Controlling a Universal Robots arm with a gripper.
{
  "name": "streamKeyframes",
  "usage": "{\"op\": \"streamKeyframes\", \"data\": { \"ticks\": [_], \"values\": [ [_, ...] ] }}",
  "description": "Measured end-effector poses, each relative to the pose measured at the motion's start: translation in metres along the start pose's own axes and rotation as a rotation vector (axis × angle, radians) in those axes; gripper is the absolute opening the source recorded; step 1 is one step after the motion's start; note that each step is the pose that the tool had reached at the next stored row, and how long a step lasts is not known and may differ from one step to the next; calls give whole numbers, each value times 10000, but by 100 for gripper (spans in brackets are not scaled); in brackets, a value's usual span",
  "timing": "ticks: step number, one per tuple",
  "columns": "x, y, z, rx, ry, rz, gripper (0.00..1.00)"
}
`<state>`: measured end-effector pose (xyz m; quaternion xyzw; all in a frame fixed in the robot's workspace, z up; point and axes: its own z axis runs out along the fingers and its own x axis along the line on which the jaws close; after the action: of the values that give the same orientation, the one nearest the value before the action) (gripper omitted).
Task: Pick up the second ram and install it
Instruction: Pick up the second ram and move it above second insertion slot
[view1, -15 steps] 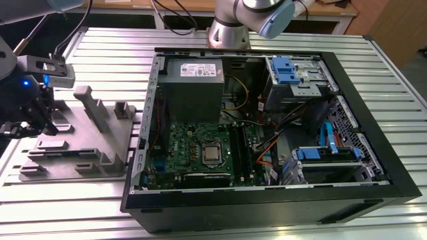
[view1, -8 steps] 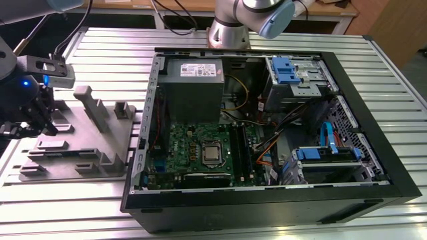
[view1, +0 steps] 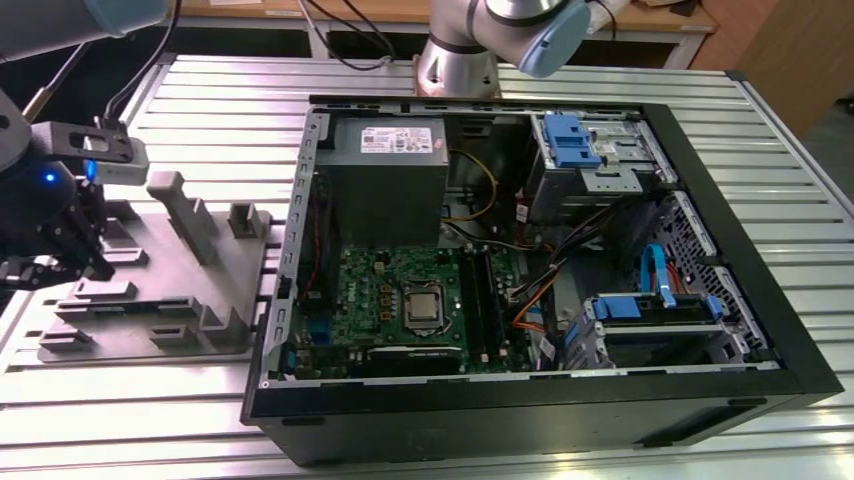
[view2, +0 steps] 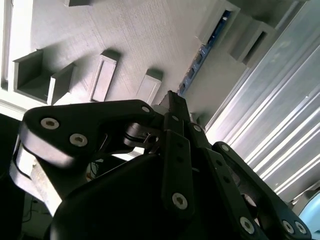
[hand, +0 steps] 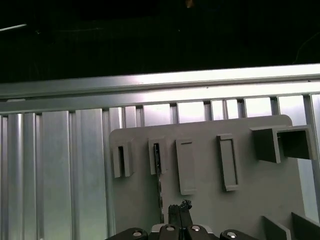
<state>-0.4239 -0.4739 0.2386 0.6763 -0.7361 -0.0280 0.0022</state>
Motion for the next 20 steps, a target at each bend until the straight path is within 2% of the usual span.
{"op": "streamKeyframes", "data": {
  "ticks": [9,20],
  "values": [
    [28,-6,51,-17,23,-514,10],
    [117,-53,102,-20,27,-642,10]
  ]
}}
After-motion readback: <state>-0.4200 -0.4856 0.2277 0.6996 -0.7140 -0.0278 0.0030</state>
